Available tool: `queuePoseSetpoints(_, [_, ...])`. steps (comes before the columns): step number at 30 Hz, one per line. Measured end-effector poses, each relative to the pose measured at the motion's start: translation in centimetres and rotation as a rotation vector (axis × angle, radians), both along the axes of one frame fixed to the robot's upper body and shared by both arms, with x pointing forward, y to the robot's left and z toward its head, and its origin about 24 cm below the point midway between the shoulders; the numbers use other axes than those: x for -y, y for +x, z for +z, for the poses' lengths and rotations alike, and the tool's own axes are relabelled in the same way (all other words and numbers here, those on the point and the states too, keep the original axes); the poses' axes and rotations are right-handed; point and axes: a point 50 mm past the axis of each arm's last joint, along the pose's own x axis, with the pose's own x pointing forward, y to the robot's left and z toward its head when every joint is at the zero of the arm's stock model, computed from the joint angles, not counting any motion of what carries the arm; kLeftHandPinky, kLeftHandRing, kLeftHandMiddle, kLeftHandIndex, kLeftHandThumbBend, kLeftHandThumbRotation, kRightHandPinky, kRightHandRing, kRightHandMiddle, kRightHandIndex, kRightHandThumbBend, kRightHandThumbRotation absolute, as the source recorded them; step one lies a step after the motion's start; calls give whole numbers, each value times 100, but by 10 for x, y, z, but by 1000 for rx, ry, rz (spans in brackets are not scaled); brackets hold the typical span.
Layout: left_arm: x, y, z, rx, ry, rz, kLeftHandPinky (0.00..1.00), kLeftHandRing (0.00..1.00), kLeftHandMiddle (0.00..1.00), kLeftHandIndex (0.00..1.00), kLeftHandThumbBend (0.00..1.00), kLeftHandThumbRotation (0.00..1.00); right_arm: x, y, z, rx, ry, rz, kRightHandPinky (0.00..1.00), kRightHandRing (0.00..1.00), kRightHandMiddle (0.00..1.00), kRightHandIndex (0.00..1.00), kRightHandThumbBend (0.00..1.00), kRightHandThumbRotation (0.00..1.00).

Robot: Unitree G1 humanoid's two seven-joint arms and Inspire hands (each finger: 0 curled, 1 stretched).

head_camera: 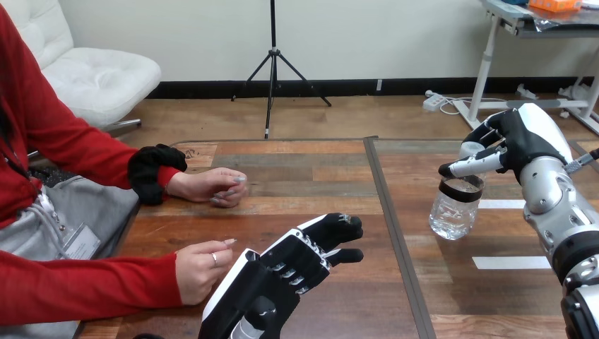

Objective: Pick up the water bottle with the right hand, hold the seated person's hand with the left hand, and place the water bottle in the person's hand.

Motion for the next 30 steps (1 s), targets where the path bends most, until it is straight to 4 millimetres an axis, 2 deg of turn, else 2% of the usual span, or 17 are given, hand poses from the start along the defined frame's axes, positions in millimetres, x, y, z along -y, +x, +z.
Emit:
queuePoseSetpoints(9, [0,0,0,4,0,-6,81,88,86,82,100,81,0,0,-1,5,15,-2,51,60,61,49,87,0])
queuePoseSetpoints(14, [0,1,1,7,-1,-9,80,88,86,82,100,81,0,-1,-1,14,28,1,47,55,58,48,86,0])
queuePoseSetpoints(20, [0,1,1,10,-5,-10,80,88,87,82,100,81,0,-1,-1,30,53,3,46,55,57,48,85,0])
queuePoseSetpoints(30, [0,2,0,9,-10,-12,79,88,86,81,100,81,0,-1,0,61,90,10,37,44,48,49,84,0])
